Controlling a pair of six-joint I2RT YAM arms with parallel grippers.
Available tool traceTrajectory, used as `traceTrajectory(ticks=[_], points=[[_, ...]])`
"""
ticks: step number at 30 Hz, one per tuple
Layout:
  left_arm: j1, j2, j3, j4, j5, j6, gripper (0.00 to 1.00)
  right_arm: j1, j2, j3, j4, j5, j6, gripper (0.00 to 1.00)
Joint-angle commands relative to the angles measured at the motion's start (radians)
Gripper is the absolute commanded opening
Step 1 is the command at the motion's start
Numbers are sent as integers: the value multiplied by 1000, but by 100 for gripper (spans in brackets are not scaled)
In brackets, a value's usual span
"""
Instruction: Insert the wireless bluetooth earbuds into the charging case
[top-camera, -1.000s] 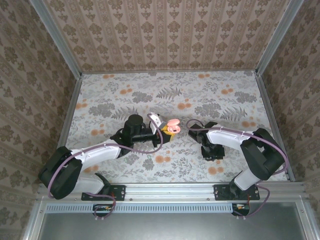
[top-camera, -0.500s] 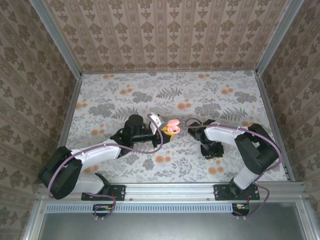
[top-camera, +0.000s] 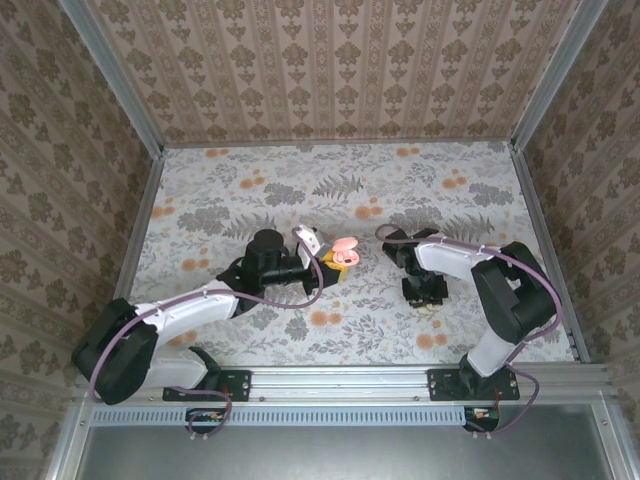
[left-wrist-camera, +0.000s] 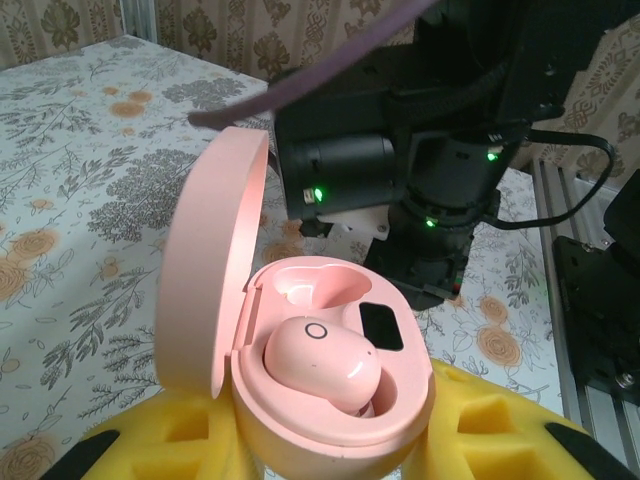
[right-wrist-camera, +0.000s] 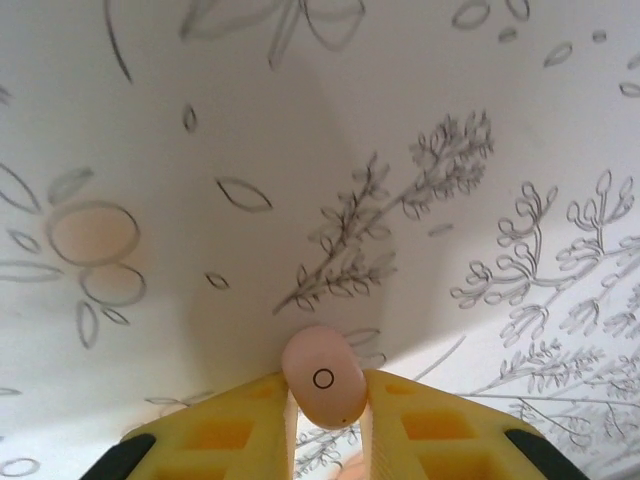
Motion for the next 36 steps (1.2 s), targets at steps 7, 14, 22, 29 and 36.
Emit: traceTrajectory(ticks=[7, 14, 22, 29, 36], points=[[-5, -77, -27, -29, -23, 10, 0, -46, 23, 67, 80, -87, -86, 22], [-5, -57, -10, -24, -22, 25, 0, -84, -33, 92, 57, -138, -92, 24], [-5, 3, 36, -17, 19, 27, 0, -122, -26, 77, 79, -169, -114, 24], [-5, 15, 42, -36, 12, 17, 0, -123, -2, 102, 50, -218, -93, 25], [3, 46, 81, -29, 5, 26, 0, -125, -132, 146, -33, -199, -76, 30]])
